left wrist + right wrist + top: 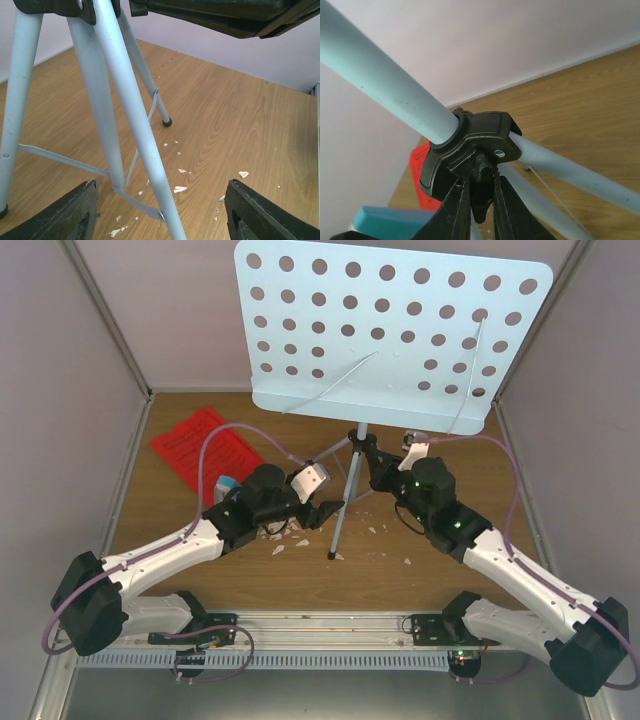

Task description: Pack up the instrument practice props

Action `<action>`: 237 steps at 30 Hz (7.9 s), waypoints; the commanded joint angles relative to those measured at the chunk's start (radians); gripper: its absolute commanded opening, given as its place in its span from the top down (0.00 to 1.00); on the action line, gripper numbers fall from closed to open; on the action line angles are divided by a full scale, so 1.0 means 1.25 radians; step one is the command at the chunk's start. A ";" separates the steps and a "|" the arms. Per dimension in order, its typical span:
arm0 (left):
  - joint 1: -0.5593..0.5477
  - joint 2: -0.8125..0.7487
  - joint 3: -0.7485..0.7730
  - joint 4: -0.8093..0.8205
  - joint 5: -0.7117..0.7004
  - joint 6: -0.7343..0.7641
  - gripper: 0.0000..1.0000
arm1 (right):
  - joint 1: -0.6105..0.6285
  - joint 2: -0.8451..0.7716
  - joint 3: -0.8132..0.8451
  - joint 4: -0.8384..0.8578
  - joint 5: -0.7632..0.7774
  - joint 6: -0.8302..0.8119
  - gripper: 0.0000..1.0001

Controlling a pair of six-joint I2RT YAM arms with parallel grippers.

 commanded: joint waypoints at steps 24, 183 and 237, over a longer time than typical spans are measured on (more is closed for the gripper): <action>-0.015 -0.022 0.004 0.028 -0.042 0.006 0.16 | -0.095 -0.255 -0.150 -0.143 -0.052 -0.229 0.19; 0.007 -0.006 0.228 0.055 0.123 -0.308 1.00 | -0.122 0.057 -0.240 0.603 -0.356 0.204 0.99; 0.012 0.388 0.240 0.049 -0.119 -0.199 1.00 | -0.125 0.382 -0.400 0.744 -0.184 0.413 0.25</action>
